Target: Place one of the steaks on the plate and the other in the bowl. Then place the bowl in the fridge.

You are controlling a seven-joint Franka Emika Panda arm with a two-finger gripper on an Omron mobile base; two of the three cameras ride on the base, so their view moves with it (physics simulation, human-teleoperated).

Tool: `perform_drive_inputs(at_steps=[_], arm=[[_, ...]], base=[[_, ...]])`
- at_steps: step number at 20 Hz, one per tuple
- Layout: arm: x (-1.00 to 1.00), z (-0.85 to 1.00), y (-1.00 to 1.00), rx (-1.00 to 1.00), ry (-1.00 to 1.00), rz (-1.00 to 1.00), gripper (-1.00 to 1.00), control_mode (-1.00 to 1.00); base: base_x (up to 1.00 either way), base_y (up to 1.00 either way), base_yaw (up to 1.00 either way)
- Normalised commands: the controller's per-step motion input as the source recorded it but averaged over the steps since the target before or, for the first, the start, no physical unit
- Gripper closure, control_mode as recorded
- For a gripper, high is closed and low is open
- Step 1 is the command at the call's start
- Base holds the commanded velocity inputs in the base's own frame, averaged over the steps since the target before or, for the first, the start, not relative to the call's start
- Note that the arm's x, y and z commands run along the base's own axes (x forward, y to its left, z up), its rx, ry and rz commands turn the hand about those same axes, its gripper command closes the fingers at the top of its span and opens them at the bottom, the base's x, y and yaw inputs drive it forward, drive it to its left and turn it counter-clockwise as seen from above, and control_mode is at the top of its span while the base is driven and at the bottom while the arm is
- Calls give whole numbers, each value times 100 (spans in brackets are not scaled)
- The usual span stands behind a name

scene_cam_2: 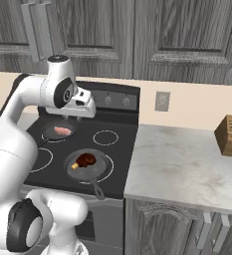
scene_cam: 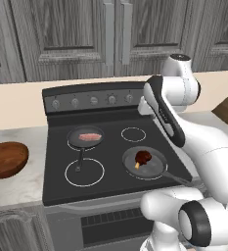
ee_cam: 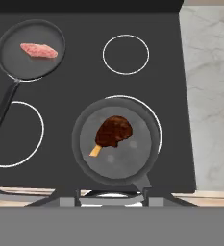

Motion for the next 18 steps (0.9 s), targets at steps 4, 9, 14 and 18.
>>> perform_drive_inputs(at_steps=[4,9,14,18], arm=[[-8,-24,4,0,1,0,-100,-100],[-3,-38,29,0,0,-10,-100,-100],[0,-38,8,0,-1,-6,-100,-100],[2,-49,-2,-1,1,-1,-100,-100]], base=[[0,0,0],[0,0,0],[0,0,0],[0,0,0]])
